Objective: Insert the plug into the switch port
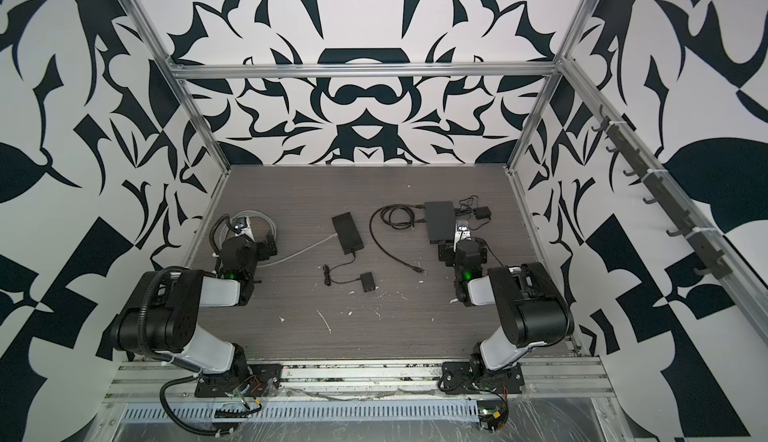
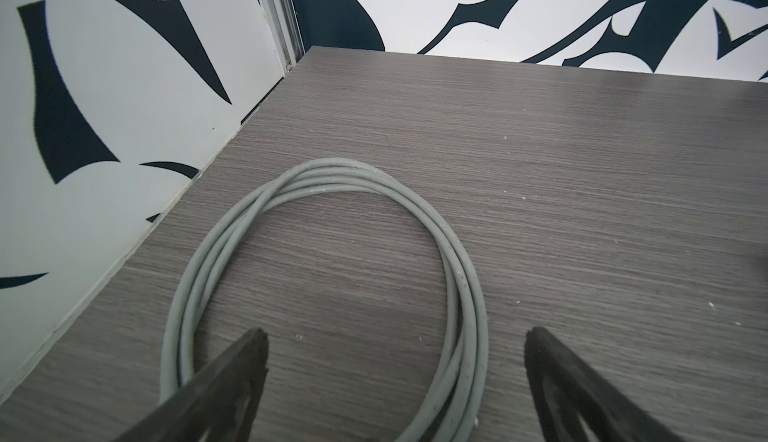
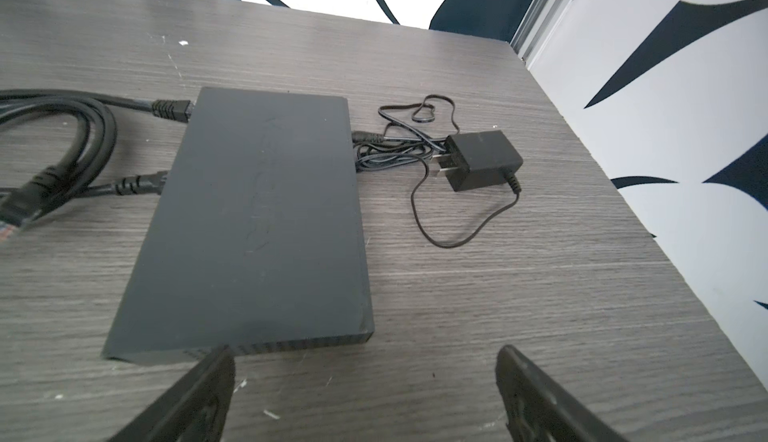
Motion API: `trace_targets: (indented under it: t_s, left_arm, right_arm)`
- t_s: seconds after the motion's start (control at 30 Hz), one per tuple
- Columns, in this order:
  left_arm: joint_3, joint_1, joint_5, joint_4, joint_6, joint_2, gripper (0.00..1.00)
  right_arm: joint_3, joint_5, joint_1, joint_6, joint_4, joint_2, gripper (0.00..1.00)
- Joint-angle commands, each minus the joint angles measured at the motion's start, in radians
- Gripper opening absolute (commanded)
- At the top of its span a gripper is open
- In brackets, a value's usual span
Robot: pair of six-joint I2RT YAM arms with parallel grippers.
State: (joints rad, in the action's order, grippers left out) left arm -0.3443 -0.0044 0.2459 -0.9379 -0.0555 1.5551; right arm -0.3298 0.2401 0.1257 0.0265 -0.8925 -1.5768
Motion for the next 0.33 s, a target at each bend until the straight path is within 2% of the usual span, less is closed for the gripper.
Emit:
trace_targets:
  t_s: [0.0, 0.3]
  left_arm:
    - [-0.014, 0.006, 0.002, -0.006, -0.009, -0.002, 0.99]
    - [-0.009, 0.008, 0.0, -0.009, -0.011, -0.002, 0.99]
  right_arm:
    - [-0.014, 0.015, -0.001, -0.011, -0.049, 0.02, 1.0]
    - [-0.015, 0.015, -0.001, -0.01, -0.049, 0.019, 1.0]
